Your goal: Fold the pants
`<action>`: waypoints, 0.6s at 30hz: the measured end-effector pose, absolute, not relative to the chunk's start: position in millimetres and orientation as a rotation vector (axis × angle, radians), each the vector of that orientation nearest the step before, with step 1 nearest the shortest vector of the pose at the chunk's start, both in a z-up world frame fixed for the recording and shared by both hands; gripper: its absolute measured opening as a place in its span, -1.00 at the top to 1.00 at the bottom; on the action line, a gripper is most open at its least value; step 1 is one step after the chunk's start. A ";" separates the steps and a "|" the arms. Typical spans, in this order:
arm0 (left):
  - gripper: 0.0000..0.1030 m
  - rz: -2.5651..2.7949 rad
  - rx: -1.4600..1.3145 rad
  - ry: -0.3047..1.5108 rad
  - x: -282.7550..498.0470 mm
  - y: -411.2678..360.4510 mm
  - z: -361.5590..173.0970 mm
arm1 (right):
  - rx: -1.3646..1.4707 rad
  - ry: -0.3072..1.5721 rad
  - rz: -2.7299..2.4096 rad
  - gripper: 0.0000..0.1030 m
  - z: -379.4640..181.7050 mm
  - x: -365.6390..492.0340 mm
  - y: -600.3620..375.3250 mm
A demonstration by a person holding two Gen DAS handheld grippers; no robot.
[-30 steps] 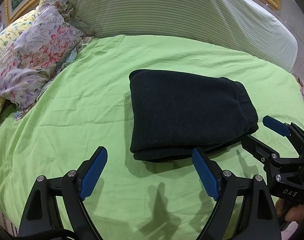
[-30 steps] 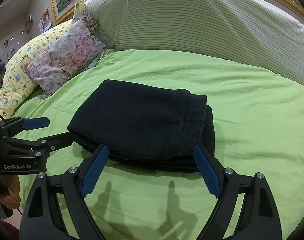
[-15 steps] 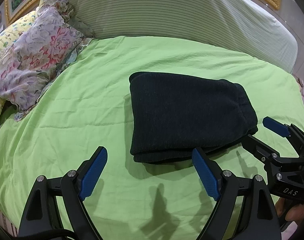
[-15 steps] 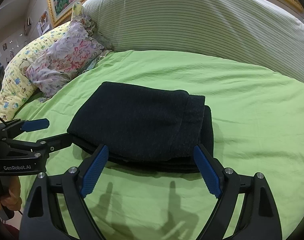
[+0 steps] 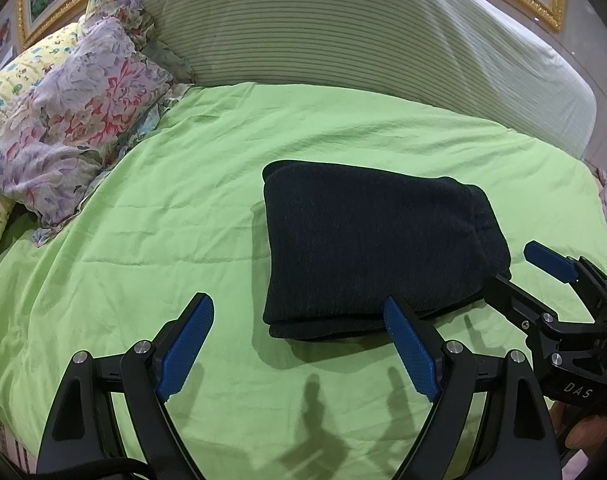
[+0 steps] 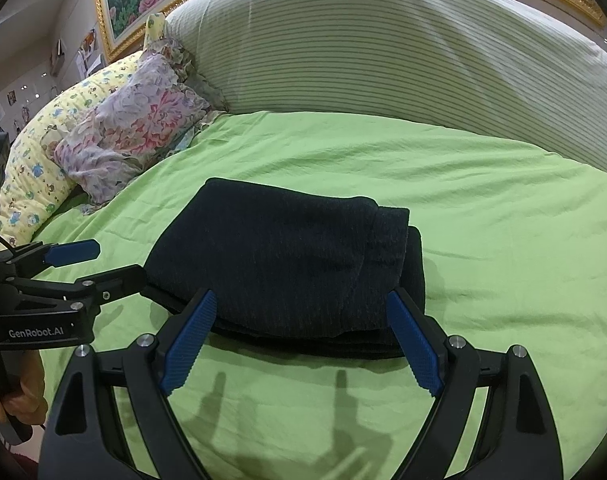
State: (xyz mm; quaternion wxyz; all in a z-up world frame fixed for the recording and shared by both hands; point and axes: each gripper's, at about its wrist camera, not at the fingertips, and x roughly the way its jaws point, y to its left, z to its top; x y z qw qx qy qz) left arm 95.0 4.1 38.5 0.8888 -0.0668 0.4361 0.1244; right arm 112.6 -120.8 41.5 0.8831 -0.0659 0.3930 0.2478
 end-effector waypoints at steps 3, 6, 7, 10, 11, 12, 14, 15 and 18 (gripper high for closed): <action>-0.71 0.262 -0.148 0.905 94.5 5.4 38.8 | -0.137 0.819 0.515 -0.69 41.6 112.3 -120.8; -0.71 0.262 -0.136 0.901 94.6 4.2 38.3 | -0.135 0.821 0.511 -0.69 41.5 112.6 -120.7; -0.71 0.259 -0.135 0.902 94.9 3.9 38.2 | -0.136 0.821 0.509 -0.69 41.3 112.5 -120.6; -0.71 0.256 -0.132 0.901 95.9 3.7 37.8 | -0.136 0.825 0.507 -0.69 40.8 113.1 -120.7; -0.71 0.256 -0.131 0.902 96.2 3.4 37.6 | -0.136 0.827 0.506 -0.69 40.5 113.5 -120.8; -0.71 0.256 -0.132 0.902 96.5 3.4 37.3 | -0.134 0.827 0.506 -0.69 40.5 113.5 -121.2; -0.71 0.254 -0.136 0.903 96.9 3.8 36.7 | -0.132 0.830 0.502 -0.69 39.4 114.5 -121.9; -0.71 0.255 -0.139 0.904 97.2 4.1 36.3 | -0.130 0.833 0.501 -0.69 39.0 115.2 -122.4; -0.71 0.250 -0.147 0.908 98.8 4.8 35.1 | -0.124 0.834 0.490 -0.69 38.6 115.7 -124.7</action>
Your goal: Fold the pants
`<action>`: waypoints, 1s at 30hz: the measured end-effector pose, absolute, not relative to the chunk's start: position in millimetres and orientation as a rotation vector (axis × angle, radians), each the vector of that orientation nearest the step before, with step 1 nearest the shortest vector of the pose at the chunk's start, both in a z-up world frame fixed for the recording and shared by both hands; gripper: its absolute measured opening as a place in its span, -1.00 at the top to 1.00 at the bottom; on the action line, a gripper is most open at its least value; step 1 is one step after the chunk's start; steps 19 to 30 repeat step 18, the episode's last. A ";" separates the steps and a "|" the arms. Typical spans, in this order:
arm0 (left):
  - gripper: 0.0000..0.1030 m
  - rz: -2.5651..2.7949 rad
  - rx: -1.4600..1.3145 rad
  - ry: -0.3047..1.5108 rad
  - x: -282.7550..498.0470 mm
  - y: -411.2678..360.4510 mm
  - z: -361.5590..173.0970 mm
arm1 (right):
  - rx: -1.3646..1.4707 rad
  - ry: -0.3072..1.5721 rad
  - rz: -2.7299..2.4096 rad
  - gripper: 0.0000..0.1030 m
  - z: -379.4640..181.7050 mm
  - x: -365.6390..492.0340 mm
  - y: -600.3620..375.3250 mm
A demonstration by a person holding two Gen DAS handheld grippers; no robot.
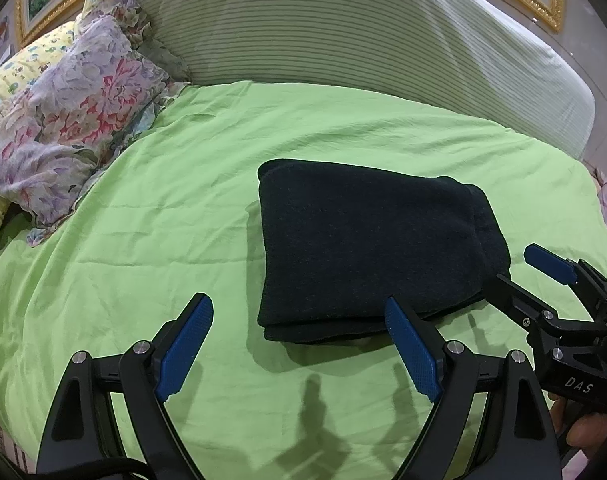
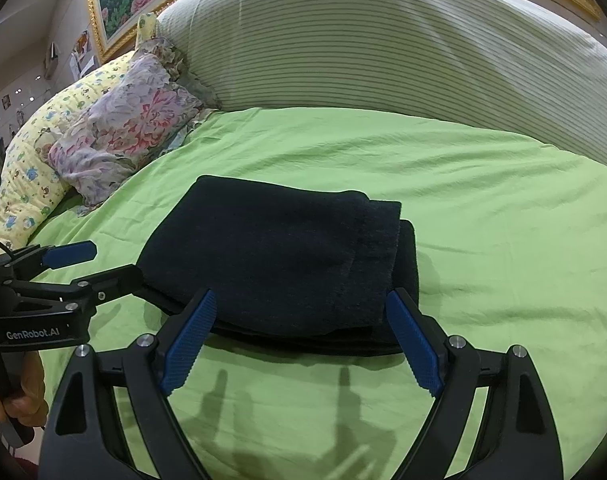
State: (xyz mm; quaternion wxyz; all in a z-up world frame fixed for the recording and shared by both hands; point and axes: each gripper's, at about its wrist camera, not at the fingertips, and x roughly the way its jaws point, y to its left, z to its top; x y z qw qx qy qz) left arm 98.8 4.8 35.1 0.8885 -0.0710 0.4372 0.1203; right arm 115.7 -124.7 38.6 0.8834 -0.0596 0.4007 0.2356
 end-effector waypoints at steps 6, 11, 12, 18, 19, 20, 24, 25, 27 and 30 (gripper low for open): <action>-0.71 0.239 -0.140 0.920 102.0 2.3 34.6 | -0.109 0.836 0.474 -0.69 38.9 115.9 -130.9; -0.71 0.232 -0.143 0.929 103.4 -0.8 34.5 | -0.096 0.835 0.467 -0.69 40.1 116.5 -134.3; -0.71 0.232 -0.145 0.931 103.7 -1.1 34.5 | -0.093 0.836 0.465 -0.69 40.1 116.7 -135.3; -0.71 0.225 -0.135 0.946 105.1 -9.3 34.4 | -0.068 0.832 0.452 -0.69 41.5 117.7 -141.2; -0.71 0.225 -0.135 0.946 105.1 -9.3 34.4 | -0.068 0.832 0.452 -0.69 41.5 117.7 -141.2; -0.71 0.225 -0.135 0.946 105.1 -9.3 34.4 | -0.068 0.832 0.452 -0.69 41.5 117.7 -141.2; -0.71 0.225 -0.135 0.946 105.1 -9.3 34.4 | -0.068 0.832 0.452 -0.69 41.5 117.7 -141.2; -0.71 0.225 -0.135 0.946 105.1 -9.3 34.4 | -0.068 0.832 0.452 -0.69 41.5 117.7 -141.2; -0.71 0.225 -0.135 0.946 105.1 -9.3 34.4 | -0.068 0.832 0.452 -0.69 41.5 117.7 -141.2; -0.71 0.225 -0.135 0.946 105.1 -9.3 34.4 | -0.068 0.832 0.452 -0.69 41.5 117.7 -141.2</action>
